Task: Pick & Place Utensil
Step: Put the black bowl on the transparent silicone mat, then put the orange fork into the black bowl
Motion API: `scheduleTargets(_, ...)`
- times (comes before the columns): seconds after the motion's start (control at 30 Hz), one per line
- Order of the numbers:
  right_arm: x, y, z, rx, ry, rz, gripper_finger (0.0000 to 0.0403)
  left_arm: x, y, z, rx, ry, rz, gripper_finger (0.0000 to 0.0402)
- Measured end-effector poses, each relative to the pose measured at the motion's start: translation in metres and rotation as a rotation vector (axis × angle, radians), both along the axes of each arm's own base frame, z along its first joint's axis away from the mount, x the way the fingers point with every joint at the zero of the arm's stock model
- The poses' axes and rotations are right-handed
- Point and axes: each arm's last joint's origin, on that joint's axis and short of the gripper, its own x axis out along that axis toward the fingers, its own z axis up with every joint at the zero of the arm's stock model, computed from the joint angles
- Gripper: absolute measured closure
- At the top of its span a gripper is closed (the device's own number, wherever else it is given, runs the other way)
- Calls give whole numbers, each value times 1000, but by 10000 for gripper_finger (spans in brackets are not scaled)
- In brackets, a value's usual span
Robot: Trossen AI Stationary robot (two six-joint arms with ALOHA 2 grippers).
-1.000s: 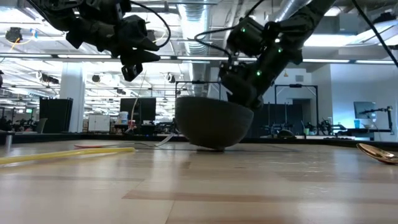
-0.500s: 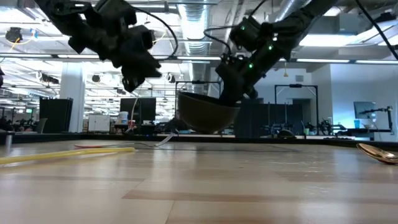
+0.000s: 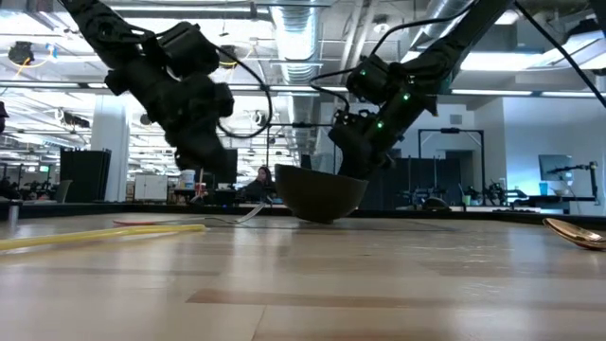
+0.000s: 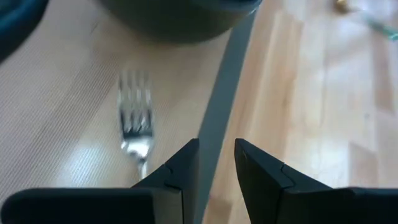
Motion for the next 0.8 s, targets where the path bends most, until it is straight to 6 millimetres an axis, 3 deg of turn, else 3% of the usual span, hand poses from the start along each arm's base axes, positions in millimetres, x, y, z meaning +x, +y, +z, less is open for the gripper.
scheduleTargets(0.23, 3, 0, 5, -15, -14, 14, 331, -6, -2, -9, 51, 97, 40, 300)
scheduleTargets(0.47, 8, -2, 11, -25, -36, 15, 283, -20, -10, -35, 97, 196, 43, 300)
scheduleTargets(0.8, 10, -2, 14, -29, -46, 16, 252, -33, -13, -57, 183, 212, 104, 300)
